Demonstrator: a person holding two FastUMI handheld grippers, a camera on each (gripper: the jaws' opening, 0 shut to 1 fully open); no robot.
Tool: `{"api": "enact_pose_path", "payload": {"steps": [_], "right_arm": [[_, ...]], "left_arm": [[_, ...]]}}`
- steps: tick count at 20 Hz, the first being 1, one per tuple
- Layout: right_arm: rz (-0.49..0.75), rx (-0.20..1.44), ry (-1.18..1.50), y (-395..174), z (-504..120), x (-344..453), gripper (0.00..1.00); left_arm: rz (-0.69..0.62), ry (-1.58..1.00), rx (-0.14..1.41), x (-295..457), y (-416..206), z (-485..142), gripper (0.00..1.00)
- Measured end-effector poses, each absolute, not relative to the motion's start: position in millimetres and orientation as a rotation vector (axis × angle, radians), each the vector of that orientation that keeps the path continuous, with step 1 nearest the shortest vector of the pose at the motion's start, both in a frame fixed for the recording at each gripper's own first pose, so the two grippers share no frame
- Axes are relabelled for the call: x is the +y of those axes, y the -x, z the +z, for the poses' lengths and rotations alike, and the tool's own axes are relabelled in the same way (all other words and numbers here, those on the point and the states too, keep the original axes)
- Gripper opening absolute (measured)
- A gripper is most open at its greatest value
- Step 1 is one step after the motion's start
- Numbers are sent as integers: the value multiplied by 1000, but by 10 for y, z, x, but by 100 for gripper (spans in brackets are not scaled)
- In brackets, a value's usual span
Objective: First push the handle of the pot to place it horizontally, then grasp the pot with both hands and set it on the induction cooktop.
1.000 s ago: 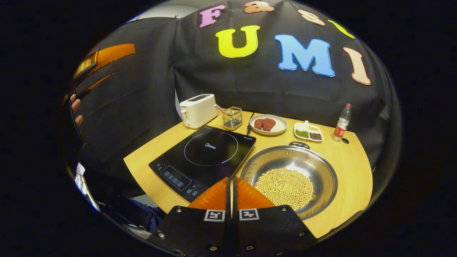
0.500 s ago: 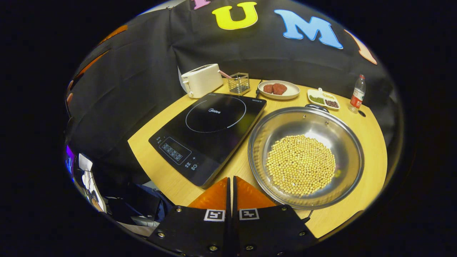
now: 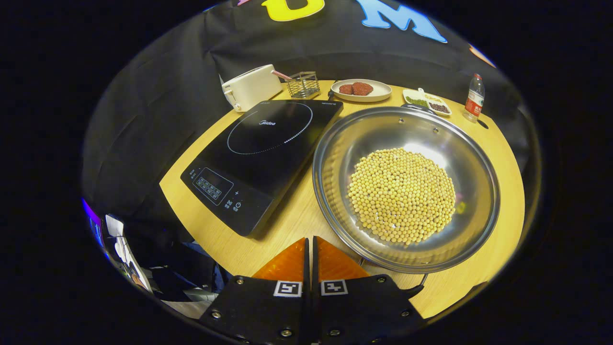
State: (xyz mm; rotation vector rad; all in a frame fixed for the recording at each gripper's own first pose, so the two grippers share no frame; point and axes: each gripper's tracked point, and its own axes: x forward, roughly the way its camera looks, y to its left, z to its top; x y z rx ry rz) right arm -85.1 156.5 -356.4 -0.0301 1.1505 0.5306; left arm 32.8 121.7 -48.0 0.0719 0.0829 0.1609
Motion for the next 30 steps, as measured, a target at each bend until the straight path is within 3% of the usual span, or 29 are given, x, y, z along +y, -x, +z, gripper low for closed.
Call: {"api": "enact_pose_path", "payload": {"steps": [27, 30], "right_arm": [[297, 1188, 64, 824, -3610, 273, 0], [269, 1181, 61, 788, -3599, 92, 0]], "left_arm": [[31, -23, 99, 183, -808, -646, 100], [20, -26, 102, 24, -860, -667, 93]]}}
